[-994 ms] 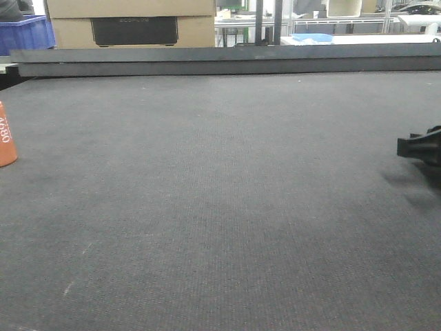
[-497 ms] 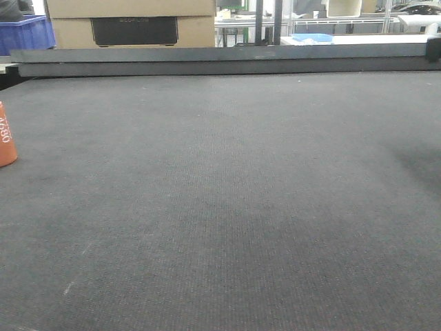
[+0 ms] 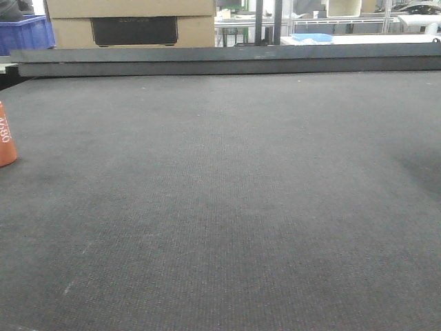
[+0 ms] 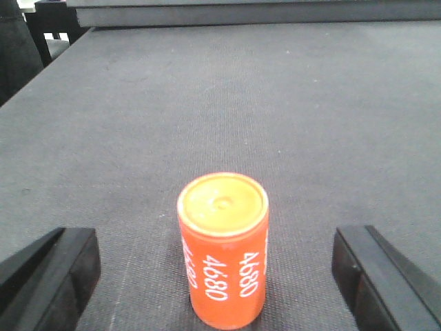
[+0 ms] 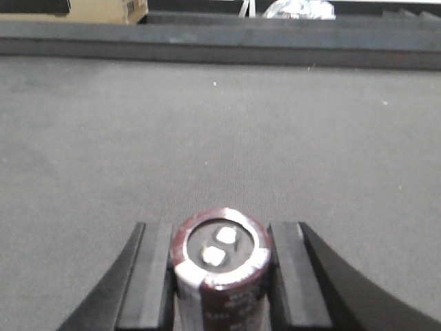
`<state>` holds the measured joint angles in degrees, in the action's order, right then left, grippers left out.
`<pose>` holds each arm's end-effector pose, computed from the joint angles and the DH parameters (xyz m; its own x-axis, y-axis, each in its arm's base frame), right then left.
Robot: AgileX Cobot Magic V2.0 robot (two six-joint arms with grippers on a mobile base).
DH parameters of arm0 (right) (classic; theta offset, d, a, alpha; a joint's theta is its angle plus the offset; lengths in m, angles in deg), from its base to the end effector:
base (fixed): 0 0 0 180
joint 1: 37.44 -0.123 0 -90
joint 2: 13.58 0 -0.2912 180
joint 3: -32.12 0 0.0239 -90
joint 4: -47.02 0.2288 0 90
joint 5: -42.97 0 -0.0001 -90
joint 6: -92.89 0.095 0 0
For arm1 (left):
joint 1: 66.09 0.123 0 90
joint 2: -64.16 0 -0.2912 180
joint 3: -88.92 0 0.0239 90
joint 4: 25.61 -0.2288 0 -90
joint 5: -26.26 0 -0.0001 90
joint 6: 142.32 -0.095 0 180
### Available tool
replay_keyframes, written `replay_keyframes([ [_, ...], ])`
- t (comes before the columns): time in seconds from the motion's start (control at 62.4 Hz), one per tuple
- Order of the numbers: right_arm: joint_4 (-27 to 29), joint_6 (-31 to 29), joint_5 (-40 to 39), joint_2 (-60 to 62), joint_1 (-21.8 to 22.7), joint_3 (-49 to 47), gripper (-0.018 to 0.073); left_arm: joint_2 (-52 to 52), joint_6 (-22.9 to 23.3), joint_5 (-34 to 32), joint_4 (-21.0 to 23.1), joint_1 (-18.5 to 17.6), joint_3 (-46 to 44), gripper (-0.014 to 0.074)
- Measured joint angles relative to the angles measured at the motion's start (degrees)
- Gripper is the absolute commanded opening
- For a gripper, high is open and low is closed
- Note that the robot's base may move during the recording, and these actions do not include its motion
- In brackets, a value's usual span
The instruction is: Place cylindrical capacitor in blue bin on shelf
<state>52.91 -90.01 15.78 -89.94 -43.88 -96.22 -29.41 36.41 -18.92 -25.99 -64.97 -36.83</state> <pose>0.2186 0.0202 0.2658 -0.1914 0.0195 -0.9813 -0.0585 0.9978 0.0312 0.2529 0.0045 0.2118 -0.2191 0.0226 -0.9754 -0.0091 0.9996 0.0252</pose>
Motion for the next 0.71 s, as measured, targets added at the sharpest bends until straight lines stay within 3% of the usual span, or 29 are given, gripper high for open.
replay_keyframes([
  [0.305,-0.04,0.00,1.01,0.00,0.00,0.00,-0.0162,-11.94,1.71,-12.02,0.00,0.00,-0.61,0.0590],
  [0.705,-0.13,0.00,1.01,0.00,0.00,0.00,-0.0162,-18.45,2.78,-12.04,1.95,0.00,-7.66,0.0590],
])
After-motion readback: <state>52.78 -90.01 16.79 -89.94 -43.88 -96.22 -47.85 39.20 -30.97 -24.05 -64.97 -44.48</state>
